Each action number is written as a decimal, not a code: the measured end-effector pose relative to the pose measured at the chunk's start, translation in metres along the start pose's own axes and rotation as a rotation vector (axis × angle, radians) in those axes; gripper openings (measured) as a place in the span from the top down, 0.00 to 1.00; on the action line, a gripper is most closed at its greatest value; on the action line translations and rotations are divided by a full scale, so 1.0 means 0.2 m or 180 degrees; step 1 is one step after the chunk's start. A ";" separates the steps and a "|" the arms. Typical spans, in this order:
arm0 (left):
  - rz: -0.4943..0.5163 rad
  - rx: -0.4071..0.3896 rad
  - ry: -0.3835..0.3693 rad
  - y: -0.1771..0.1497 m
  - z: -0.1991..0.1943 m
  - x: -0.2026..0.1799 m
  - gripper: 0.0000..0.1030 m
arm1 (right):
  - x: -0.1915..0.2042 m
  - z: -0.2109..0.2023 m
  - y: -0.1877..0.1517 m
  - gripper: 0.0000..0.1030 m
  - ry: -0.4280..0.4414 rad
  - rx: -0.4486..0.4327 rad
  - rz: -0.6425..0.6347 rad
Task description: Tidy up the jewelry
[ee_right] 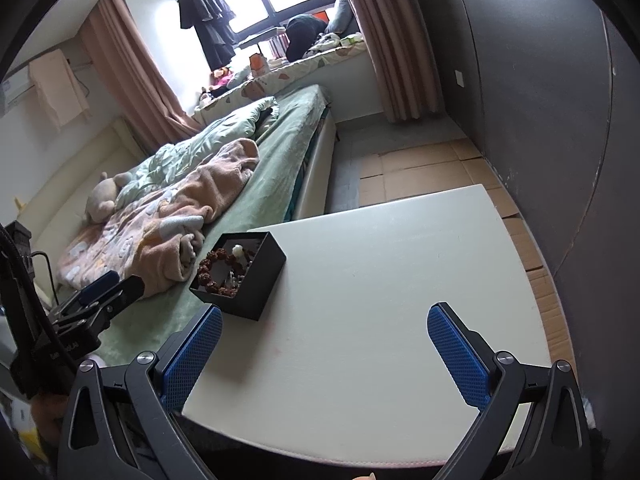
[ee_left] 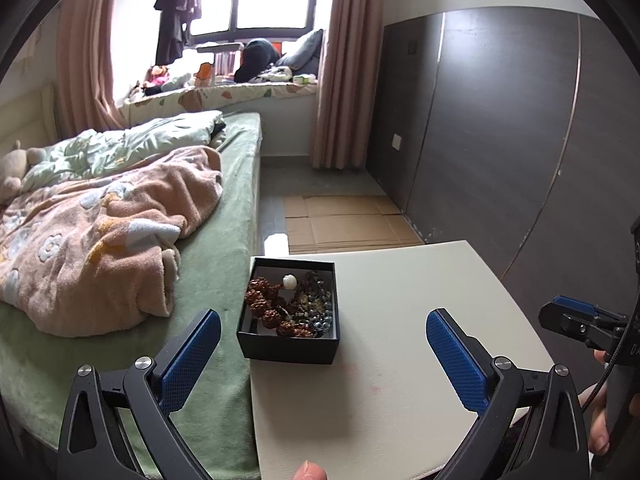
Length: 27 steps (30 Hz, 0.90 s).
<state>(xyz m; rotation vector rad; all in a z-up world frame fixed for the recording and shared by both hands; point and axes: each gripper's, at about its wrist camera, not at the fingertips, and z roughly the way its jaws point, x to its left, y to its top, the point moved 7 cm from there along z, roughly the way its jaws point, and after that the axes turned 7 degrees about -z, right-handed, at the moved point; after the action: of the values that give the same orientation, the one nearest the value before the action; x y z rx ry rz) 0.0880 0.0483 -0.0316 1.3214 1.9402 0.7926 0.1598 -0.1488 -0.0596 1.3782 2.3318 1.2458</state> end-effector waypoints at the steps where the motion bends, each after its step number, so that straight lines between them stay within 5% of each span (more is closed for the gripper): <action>1: 0.0009 0.0004 0.0003 0.00 0.00 0.00 0.00 | 0.00 0.00 0.00 0.00 0.0017 0.0010 0.0008; 27: -0.0085 -0.0011 -0.0005 0.01 -0.02 0.03 0.00 | 0.04 -0.02 0.03 0.00 -0.0116 -0.0051 -0.0082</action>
<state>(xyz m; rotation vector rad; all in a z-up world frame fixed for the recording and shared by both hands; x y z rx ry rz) 0.0853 0.0536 -0.0288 1.2912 1.9503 0.7815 0.1571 -0.1426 -0.0512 1.3502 2.3031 1.2192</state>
